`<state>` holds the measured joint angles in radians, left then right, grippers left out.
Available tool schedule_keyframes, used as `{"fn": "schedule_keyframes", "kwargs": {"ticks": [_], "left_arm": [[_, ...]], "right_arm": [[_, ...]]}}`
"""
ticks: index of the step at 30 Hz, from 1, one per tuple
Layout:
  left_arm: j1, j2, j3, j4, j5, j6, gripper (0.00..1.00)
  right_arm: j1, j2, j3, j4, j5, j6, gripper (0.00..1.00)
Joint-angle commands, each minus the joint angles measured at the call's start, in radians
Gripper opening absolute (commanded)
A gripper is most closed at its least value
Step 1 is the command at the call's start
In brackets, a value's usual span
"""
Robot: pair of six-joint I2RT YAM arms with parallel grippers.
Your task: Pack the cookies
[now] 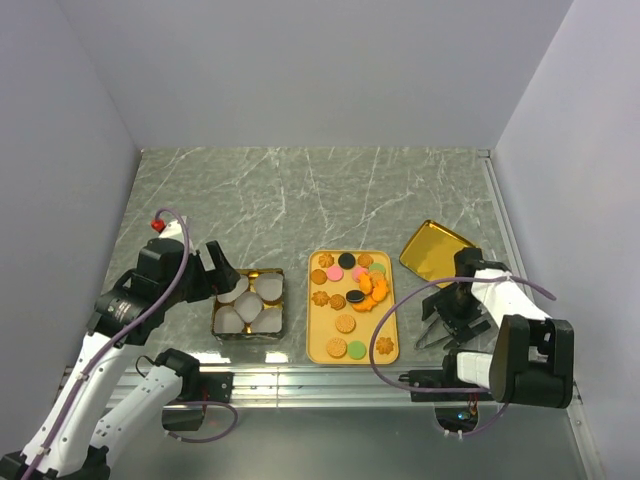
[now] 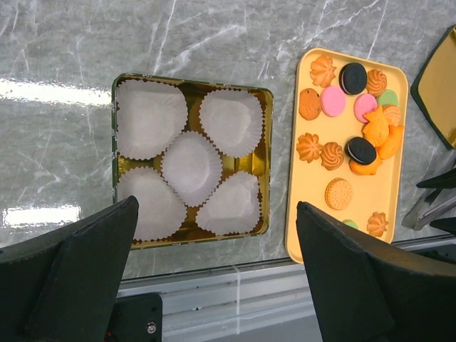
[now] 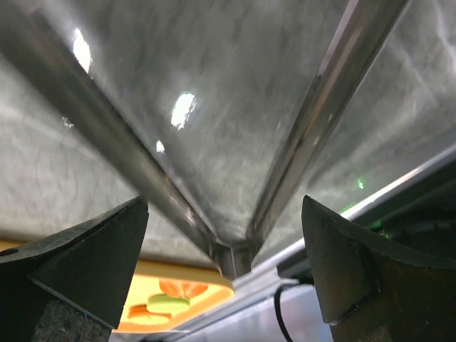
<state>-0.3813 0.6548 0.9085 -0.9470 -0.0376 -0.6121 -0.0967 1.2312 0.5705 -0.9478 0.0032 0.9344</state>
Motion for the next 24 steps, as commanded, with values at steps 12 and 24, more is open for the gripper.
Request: {"fn": "schedule_keyframes", "kwargs": {"ticks": [12,24], "left_arm": [[-0.004,0.017,-0.003,0.028,0.028,0.023,0.99],[-0.004,0.014,-0.008,0.033,0.025,0.015,0.99]], "right_arm": [[-0.212,-0.036,-0.054,0.123,0.003,-0.075,0.74],[-0.235,-0.056,-0.028,0.086,-0.028,-0.123,0.46]]}}
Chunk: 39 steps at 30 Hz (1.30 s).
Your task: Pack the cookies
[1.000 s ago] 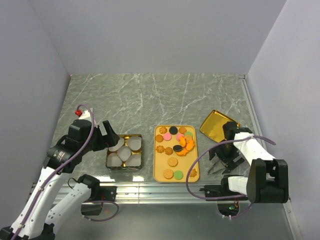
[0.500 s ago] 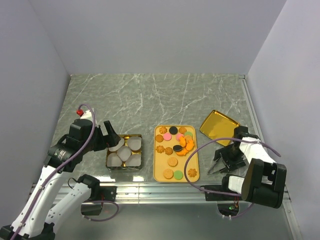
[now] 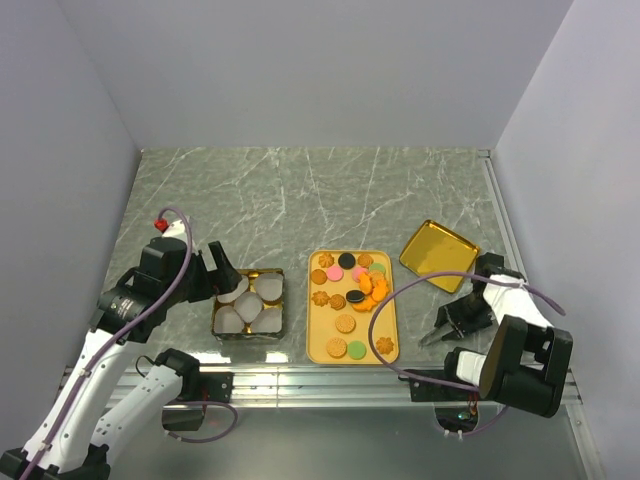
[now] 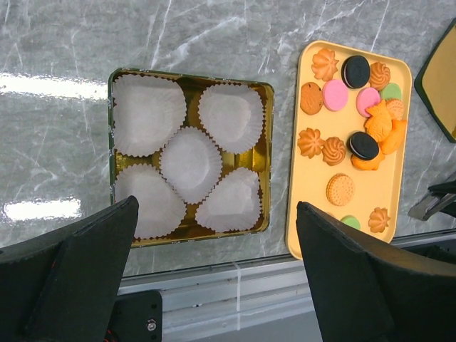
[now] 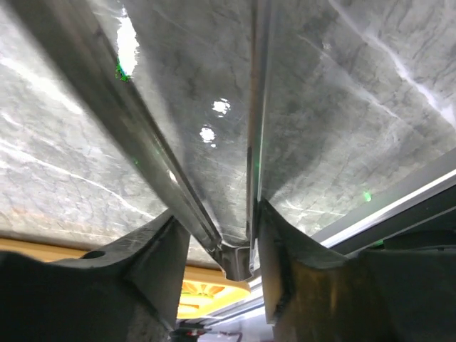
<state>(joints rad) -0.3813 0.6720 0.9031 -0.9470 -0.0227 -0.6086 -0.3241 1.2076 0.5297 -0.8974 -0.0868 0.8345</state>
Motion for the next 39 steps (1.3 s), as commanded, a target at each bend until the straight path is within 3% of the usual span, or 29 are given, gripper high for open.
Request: {"fn": "schedule_keyframes", "kwargs": {"ticks": [1,9,12,15,20,23,30,39], "left_arm": [[-0.004,-0.003,-0.003,0.031,0.01,0.012,0.99],[-0.004,0.005,-0.01,0.047,0.015,0.018,0.99],[-0.004,0.015,-0.012,0.05,0.035,0.021,0.99],[-0.004,0.021,-0.013,0.054,0.046,0.027,0.99],[-0.002,0.032,-0.013,0.056,0.06,0.032,0.99],[-0.004,0.032,-0.015,0.056,0.056,0.029,0.99],[-0.004,0.032,-0.015,0.056,0.05,0.027,0.99],[-0.004,0.047,-0.007,0.053,0.044,0.029,1.0]], "right_arm": [[-0.007,-0.049,0.033,0.016,0.061,-0.023,0.45],[-0.004,-0.273,0.283,-0.27,0.079,-0.057,0.43],[0.013,-0.29,0.372,-0.314,0.056,-0.064,0.43],[0.11,-0.258,0.432,-0.316,-0.001,-0.035,0.42],[0.486,-0.108,0.61,-0.345,-0.015,0.049,0.41],[0.618,-0.016,0.775,-0.394,0.042,0.064,0.41],[0.799,0.168,1.039,-0.505,0.016,-0.014,0.42],[0.964,0.216,1.078,-0.545,-0.1,-0.031,0.48]]}}
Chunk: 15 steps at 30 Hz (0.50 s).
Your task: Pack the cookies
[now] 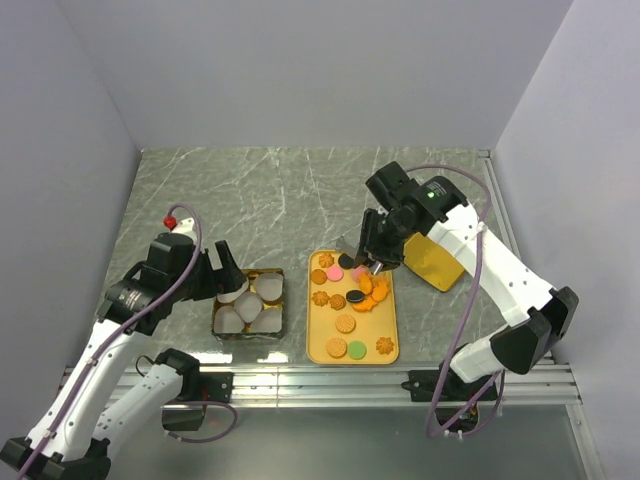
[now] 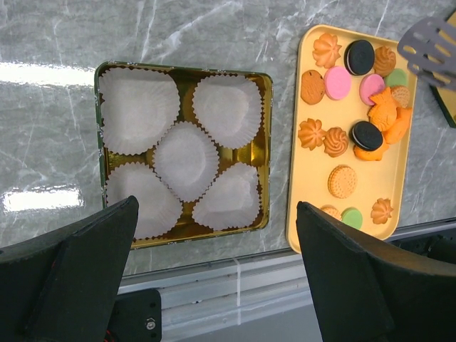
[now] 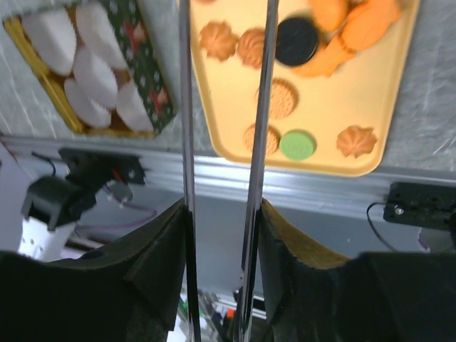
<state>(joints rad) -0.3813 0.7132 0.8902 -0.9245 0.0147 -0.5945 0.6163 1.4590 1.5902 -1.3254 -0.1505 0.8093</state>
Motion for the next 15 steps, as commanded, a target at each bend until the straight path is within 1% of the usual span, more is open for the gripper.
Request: {"fn": "schedule_keyframes", "kwargs": {"ticks": [1,8,12,15], "left_arm": [[-0.004,0.008,0.007,0.033,0.008,0.016,1.0],[-0.004,0.029,0.009,0.061,0.016,0.024,0.99],[-0.005,0.046,0.004,0.073,0.021,0.025,0.99],[-0.007,0.048,0.001,0.075,0.021,0.025,0.99]], "right_arm": [[0.036,-0.043,0.01,-0.117,-0.04,-0.004,0.49],[0.086,-0.136,-0.088,-0.12,-0.073,0.017,0.5],[0.121,-0.184,-0.159,-0.12,-0.06,0.037,0.5],[0.126,-0.235,-0.205,-0.121,-0.046,0.056,0.49]]}}
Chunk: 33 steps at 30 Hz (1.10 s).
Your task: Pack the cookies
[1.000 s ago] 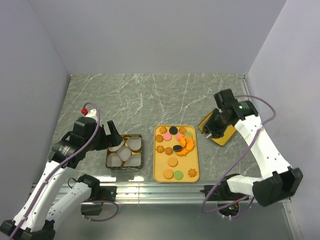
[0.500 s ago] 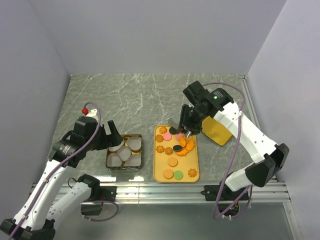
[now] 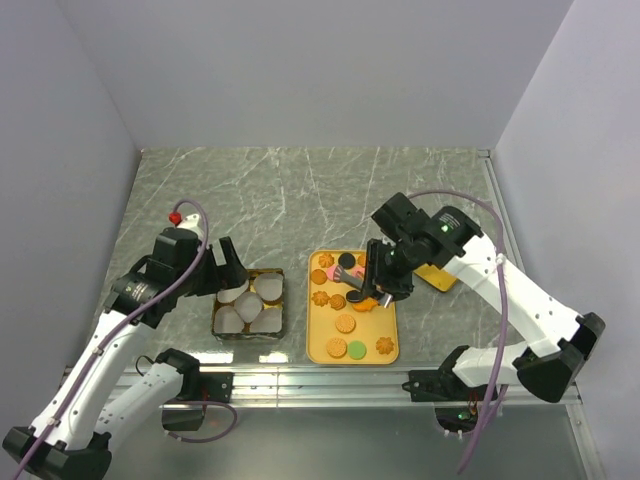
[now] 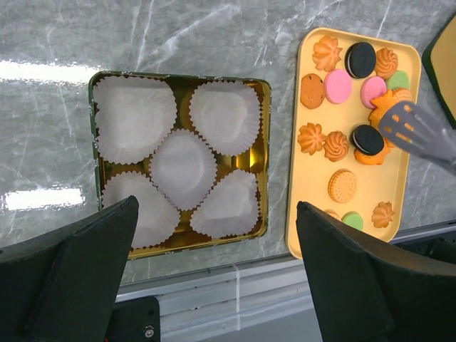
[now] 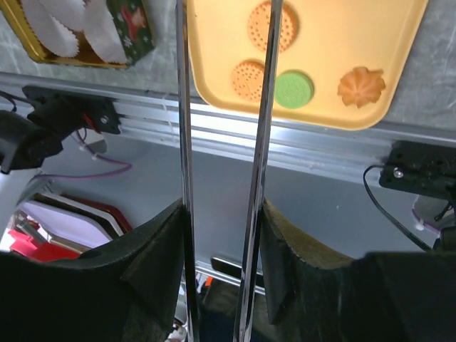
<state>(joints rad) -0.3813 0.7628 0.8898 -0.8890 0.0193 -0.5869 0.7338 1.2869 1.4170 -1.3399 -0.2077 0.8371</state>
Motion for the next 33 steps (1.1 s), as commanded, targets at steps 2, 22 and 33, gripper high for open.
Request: {"fn": "schedule_keyframes", "kwargs": {"ticks": [2,22,33], "left_arm": [[-0.008,-0.002,0.0,0.042,0.014,0.016,0.99],[-0.021,-0.005,-0.005,0.044,0.014,0.012,0.99],[-0.021,-0.028,-0.006,0.039,0.005,0.006,0.99]], "right_arm": [[0.007,-0.096,-0.056,-0.105,0.016,0.037,0.49],[0.05,-0.101,-0.158,-0.073,0.048,0.045,0.49],[0.087,-0.046,-0.156,-0.064,0.082,0.036,0.51]]}}
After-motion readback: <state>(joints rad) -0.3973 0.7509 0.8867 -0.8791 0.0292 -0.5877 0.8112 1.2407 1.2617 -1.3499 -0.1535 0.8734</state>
